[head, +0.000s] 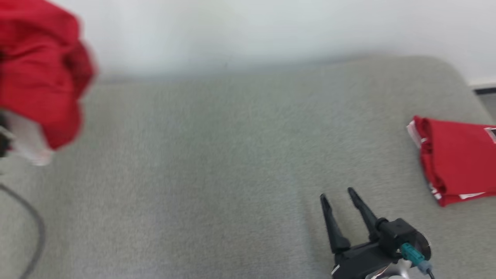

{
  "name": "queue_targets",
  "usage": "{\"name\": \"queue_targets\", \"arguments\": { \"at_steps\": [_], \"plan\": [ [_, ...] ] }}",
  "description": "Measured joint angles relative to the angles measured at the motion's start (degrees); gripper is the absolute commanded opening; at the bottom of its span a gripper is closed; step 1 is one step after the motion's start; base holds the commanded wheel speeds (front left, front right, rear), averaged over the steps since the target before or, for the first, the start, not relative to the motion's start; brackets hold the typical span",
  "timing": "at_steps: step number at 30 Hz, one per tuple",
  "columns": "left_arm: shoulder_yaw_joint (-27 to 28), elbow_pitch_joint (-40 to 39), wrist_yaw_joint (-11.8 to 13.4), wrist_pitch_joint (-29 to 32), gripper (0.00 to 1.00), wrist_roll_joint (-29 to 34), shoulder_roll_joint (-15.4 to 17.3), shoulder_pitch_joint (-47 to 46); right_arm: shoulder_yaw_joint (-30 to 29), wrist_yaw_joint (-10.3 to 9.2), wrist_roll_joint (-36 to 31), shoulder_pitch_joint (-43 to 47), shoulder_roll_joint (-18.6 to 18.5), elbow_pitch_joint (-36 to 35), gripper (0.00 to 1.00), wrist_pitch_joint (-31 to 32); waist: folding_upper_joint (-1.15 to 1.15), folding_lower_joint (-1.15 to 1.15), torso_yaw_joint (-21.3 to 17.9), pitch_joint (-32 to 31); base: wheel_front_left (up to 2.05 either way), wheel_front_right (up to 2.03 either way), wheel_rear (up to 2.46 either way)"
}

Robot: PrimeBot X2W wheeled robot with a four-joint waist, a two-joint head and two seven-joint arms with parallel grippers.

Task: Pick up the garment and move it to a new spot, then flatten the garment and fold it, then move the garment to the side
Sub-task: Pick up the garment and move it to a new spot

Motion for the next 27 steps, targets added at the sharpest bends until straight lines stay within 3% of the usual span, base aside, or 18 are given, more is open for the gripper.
{"name": "queue_targets", "arguments": {
  "at_steps": [7,13,19,26,27],
  "plan": [
    [-7.31,-4.69,0.48,0.13,0.0,-0.3,-7.34,2.11,0.66,0.0,1.33,-0.19,0.09,0.82,1.0,-0.51,0.0,0.0,-5.06,-4.14,0.0,0.0,0.0],
    [-11.7,-3.13,1.07,-4.28,0.0,2.46,-11.79,6.25,-0.73,0.0,0.73,-0.46,0.08,0.97,1.0,-0.67,0.0,0.01,-10.54,-4.95,0.0,0.0,0.0],
    [-14.05,4.37,1.7,-11.38,0.0,3.94,-17.57,11.89,-1.52,0.0,-0.2,-0.64,0.08,0.37,1.0,-0.65,0.0,0.01,-15.72,-4.52,0.0,0.0,0.0],
    [-15.41,17.75,3.46,-21.81,0.0,9.67,-19.07,14.25,-0.9,0.0,0.0,-0.62,0.05,-0.13,1.0,-0.74,0.01,0.02,-20.46,-2.61,0.0,0.0,0.0],
    [-15.71,19.24,3.53,-23.83,0.28,10.6,-19.36,14.21,-0.93,0.0,0.0,-0.55,0.04,-0.13,1.0,-0.76,0.01,0.02,-20.82,-2.16,0.0,0.0,0.0]
  ]
}}
